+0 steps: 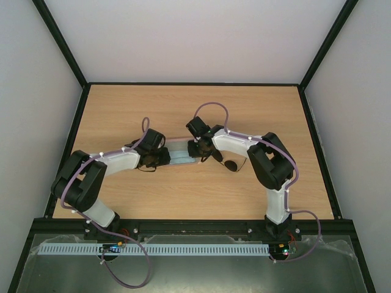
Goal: Organize the sunglasses
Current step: Place the glasses cleaning cloth in the sunglasses case.
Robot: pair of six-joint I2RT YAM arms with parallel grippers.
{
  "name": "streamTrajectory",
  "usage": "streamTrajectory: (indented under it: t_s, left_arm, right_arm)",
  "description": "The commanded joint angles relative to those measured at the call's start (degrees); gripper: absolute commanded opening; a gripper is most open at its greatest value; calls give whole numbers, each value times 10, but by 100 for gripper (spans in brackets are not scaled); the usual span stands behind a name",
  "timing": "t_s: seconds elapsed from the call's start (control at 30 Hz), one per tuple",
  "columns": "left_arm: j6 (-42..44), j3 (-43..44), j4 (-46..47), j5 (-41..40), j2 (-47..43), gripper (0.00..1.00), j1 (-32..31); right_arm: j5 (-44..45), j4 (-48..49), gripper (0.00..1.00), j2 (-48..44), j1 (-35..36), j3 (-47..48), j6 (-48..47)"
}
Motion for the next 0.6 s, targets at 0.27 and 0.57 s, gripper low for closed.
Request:
streamTrajectory:
  t_s: [0.27,0.57]
  left_arm:
    - [-1,9,-64,-10,-57,54,5]
    - [-5,20,-97,-24,-98,57,5]
  right_arm:
    - [7,-33,22,-59,-2,5,0]
    - [-3,-14,22,-98,-1,-34,11]
